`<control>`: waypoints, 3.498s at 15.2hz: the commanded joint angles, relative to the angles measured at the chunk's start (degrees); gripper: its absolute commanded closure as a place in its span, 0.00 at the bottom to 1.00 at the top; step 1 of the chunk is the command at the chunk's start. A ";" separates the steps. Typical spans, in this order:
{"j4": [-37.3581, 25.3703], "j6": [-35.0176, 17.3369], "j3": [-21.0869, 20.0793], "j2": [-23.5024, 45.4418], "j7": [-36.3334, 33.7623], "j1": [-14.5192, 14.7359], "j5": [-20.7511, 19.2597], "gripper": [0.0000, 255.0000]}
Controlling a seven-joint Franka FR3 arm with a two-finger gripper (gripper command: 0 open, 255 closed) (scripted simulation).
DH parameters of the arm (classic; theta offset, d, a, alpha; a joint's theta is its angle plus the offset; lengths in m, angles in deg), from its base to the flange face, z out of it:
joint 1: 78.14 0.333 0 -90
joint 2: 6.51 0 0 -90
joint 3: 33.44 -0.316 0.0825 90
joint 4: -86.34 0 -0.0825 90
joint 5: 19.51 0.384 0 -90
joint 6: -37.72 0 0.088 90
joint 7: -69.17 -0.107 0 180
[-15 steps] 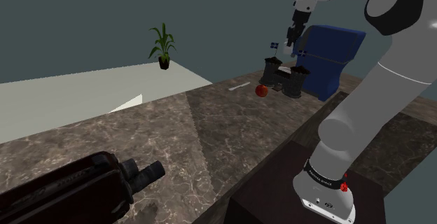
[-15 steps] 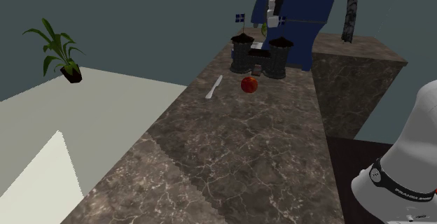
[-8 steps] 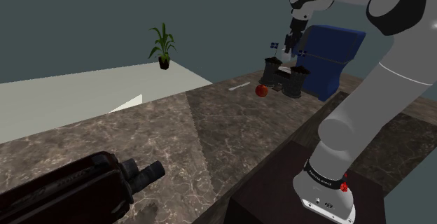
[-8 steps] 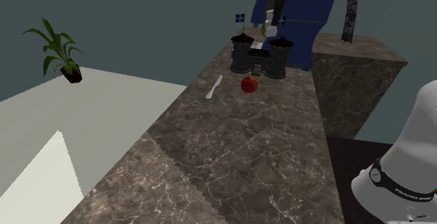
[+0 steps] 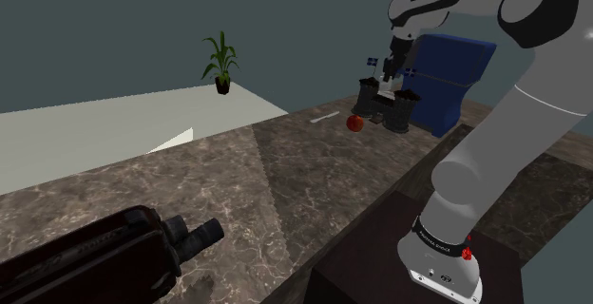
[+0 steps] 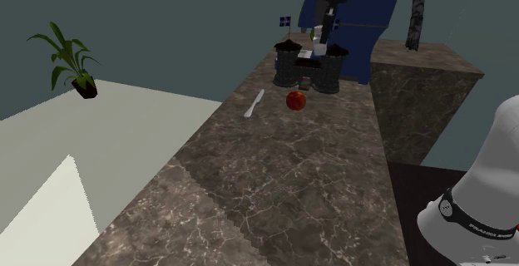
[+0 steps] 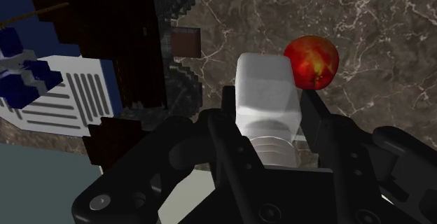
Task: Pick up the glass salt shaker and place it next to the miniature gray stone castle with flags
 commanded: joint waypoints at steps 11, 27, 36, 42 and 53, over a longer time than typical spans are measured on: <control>7.96 -9.38 0.64 1.49 0.05 -0.23 0.23 1.00; 15.69 -21.84 1.59 6.61 1.37 -0.34 2.31 1.00; 18.75 -29.06 1.81 11.20 3.18 -0.41 5.05 1.00; 18.75 -29.06 1.80 11.20 3.18 -0.42 5.05 1.00; 17.43 -23.42 1.65 6.44 1.04 -0.19 2.07 0.00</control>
